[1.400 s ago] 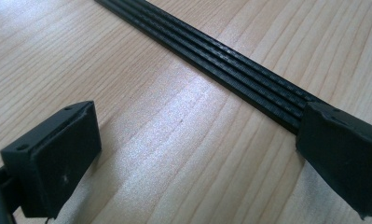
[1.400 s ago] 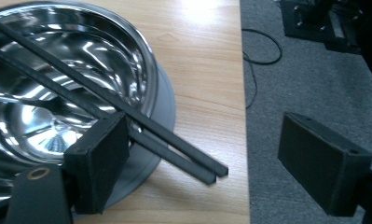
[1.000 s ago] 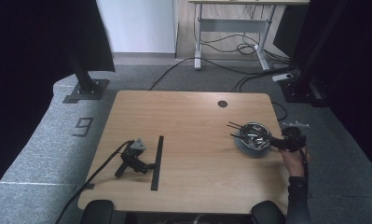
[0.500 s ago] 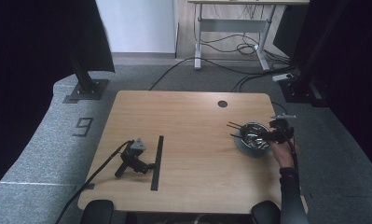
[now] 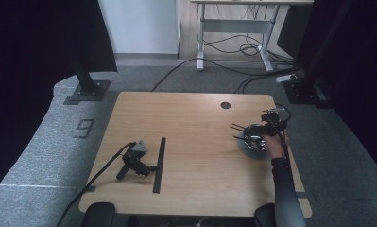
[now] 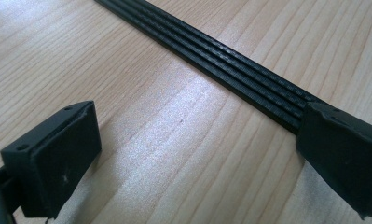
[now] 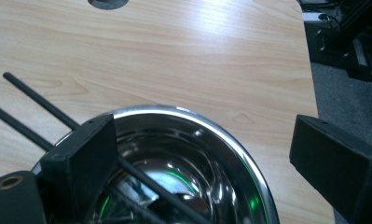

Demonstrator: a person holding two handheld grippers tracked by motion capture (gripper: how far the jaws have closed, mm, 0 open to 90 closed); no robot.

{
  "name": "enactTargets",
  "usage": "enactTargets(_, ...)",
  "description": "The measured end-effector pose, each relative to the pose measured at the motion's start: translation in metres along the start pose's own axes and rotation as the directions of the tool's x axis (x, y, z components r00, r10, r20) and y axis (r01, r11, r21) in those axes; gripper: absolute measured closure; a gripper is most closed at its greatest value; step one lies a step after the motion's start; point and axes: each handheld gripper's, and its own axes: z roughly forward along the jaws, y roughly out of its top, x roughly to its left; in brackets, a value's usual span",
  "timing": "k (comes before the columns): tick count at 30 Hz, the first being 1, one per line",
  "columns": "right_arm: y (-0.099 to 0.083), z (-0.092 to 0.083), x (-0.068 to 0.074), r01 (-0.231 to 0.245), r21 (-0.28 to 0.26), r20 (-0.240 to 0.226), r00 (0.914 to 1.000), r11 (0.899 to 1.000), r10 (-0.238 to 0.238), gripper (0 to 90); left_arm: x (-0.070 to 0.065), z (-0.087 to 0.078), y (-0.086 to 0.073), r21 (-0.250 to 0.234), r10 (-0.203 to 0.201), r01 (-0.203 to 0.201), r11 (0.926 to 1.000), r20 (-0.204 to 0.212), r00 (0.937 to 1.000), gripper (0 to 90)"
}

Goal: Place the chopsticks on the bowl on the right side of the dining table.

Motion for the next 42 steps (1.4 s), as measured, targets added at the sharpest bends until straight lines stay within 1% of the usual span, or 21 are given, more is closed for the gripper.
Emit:
enactTargets(3,0.0,0.003,0.0,-0.004,0.008,0.004,1.0,1.0,0.004,7.3,0.0,0.0,0.0,0.0,0.001,-0.001,1.0,0.0,1.0,0.0)
enactTargets(4,-0.002,0.007,-0.001,0.0,0.025,0.016,0.9999,1.0,0.0,7.1,0.0,0.0,0.0,0.0,0.001,-0.001,1.0,0.0,1.0,0.0)
enactTargets(5,-0.002,0.007,-0.001,0.0,0.025,0.016,0.9999,1.0,0.0,7.1,0.0,0.0,0.0,0.0,0.001,-0.001,1.0,0.0,1.0,0.0)
enactTargets(6,-0.003,0.009,-0.003,-0.005,0.029,0.033,0.9994,1.0,0.004,7.2,0.0,0.0,0.0,0.0,0.001,-0.001,1.0,0.0,1.0,0.0)
enactTargets(7,-0.003,0.01,-0.004,-0.006,0.032,0.039,0.9992,0.999,0.005,7.2,0.0,0.0,0.0,0.0,0.001,-0.001,1.0,0.0,1.0,0.0)
enactTargets(11,-0.004,0.011,-0.005,-0.006,0.041,0.034,0.9994,0.999,0.005,7.4,0.0,0.0,0.0,0.0,0.0,0.0,1.0,0.0,1.0,0.0)
enactTargets(15,-0.005,0.01,-0.004,0.005,0.052,0.027,0.9996,0.999,-0.006,7.4,0.0,0.0,0.0,0.0,0.001,-0.001,1.0,0.0,1.0,0.0)
enactTargets(21,-0.006,0.006,0.0,0.035,0.054,0.01,0.9993,0.998,-0.035,6.6,0.0,0.0,0.0,0.0,0.0,0.0,1.0,0.0,1.0,0.0)
enactTargets(22,-0.005,0.002,0.0,0.038,0.044,0.012,0.9992,0.998,-0.039,6.3,0.0,0.0,0.0,0.0,0.001,-0.001,1.0,0.0,1.0,0.0)
enactTargets(23,-0.005,0.002,0.0,0.038,0.044,0.012,0.9992,0.998,-0.039,6.3,0.0,0.0,0.0,0.0,0.0,0.0,1.0,0.0,1.0,0.0)
enactTargets(24,-0.003,-0.007,0.0,0.034,0.023,0.007,0.9994,0.999,-0.034,6.3,0.0,0.0,0.0,0.0,0.0,0.0,1.0,0.0,1.0,0.0)
enactTargets(25,-0.003,-0.007,0.0,0.034,0.023,0.007,0.9994,0.999,-0.034,6.3,0.0,0.0,0.0,0.0,0.0,0.0,1.0,0.0,1.0,0.0)
enactTargets(27,-0.004,-0.018,-0.001,0.035,0.0,-0.006,0.9994,0.999,-0.035,6.3,0.0,0.0,0.0,0.0,0.0,0.0,1.0,0.0,1.0,0.0)
enactTargets(28,-0.006,-0.024,-0.001,0.029,-0.02,-0.018,0.9994,0.999,-0.029,6.3,0.0,0.0,0.0,0.0,0.0,0.0,1.0,0.0,1.0,0.0)
enactTargets(29,-0.008,-0.031,-0.002,0.017,-0.032,-0.03,0.9994,0.999,-0.018,6.4,0.0,0.0,0.0,0.0,0.0,0.0,1.0,0.001,1.0,0.0)
enactTargets(30,-0.011,-0.036,-0.003,0.015,-0.037,-0.038,0.9992,0.999,-0.016,6.4,0.0,0.0,0.0,-0.001,-0.002,0.002,1.0,0.0,1.0,0.0)
enactTargets(33,-0.024,-0.049,-0.004,0.004,-0.042,-0.037,0.9993,0.999,-0.005,8.1,0.0,0.0,0.0,-0.001,-0.001,0.001,1.0,0.0,1.0,0.0)
enactTargets(34,-0.033,-0.054,-0.006,-0.006,-0.043,-0.035,0.9994,0.999,0.004,10.0,0.0,0.0,0.0,-0.001,-0.001,0.001,1.0,0.0,1.0,0.0)
enactTargets(35,-0.033,-0.054,-0.006,-0.006,-0.043,-0.035,0.9994,0.999,0.004,10.0,0.0,0.0,0.0,-0.001,-0.001,0.001,1.0,0.0,1.0,0.0)
enactTargets(38,-0.044,-0.057,-0.009,-0.018,-0.04,-0.025,0.9995,0.999,0.017,12.5,0.0,0.0,0.0,-0.001,-0.001,0.001,1.0,0.0,1.0,0.0)
enactTargets(42,-0.053,-0.059,-0.01,-0.032,-0.033,-0.034,0.9989,0.999,0.031,12.9,0.0,0.0,0.0,-0.001,-0.001,0.001,1.0,0.0,1.0,0.0)
